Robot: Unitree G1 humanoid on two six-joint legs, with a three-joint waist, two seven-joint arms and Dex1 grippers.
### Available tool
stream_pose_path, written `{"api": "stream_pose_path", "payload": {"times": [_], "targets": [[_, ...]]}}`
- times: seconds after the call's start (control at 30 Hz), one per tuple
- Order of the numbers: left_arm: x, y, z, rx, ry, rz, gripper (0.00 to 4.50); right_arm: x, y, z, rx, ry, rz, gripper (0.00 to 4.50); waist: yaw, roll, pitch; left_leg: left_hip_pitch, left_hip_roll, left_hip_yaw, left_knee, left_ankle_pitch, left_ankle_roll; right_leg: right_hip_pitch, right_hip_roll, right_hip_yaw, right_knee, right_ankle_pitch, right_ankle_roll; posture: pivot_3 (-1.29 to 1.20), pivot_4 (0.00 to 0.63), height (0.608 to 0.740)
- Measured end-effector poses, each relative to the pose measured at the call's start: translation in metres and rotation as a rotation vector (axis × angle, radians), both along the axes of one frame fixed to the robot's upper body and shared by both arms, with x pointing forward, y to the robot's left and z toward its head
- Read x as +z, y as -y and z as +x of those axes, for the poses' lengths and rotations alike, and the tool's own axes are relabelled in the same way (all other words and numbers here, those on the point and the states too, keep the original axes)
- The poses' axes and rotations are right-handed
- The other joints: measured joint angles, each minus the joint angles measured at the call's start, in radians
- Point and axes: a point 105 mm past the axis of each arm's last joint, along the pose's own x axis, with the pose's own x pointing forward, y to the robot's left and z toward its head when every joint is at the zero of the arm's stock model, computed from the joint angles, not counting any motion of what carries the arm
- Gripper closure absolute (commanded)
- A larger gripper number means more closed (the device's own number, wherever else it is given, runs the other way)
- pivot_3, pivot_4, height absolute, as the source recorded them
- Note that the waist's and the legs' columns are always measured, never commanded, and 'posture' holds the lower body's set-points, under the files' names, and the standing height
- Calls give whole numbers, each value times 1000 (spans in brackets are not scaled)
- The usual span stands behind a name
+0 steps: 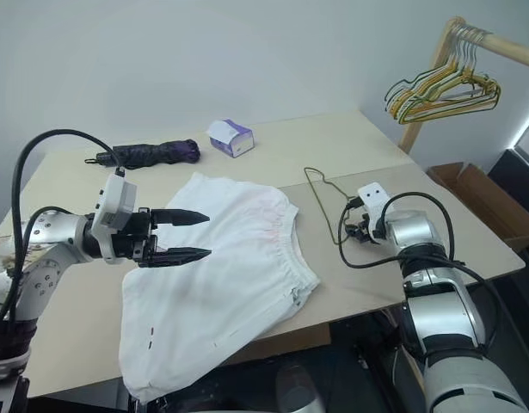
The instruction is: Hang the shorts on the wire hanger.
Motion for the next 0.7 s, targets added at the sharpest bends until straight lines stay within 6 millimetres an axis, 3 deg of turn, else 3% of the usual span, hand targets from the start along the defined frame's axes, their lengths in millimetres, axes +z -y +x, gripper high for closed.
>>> {"api": "stream_pose_path", "payload": {"times": [0.27,0.57,0.7], "targets": [[2,2,3,-3,33,-4,1120,0,12,-3,-18,-8,-75,4472,0,-4,-4,0,0,0,0,0,0,0,0,0,-1,1,1,-389,0,740],[3,5,4,9,46,-19,1120,8,44,-10,45,132,-387,4472,-1,-4,-4,-1,0,0,0,0,0,-2,0,1,-1,1,1,-399,0,740],[4,9,6,16,50,-35,1120,46,35,-4,157,431,-539,4472,-14,-4,-3,-1,0,2,0,0,0,-2,0,2,0,1,1,-408,0,740]]}}
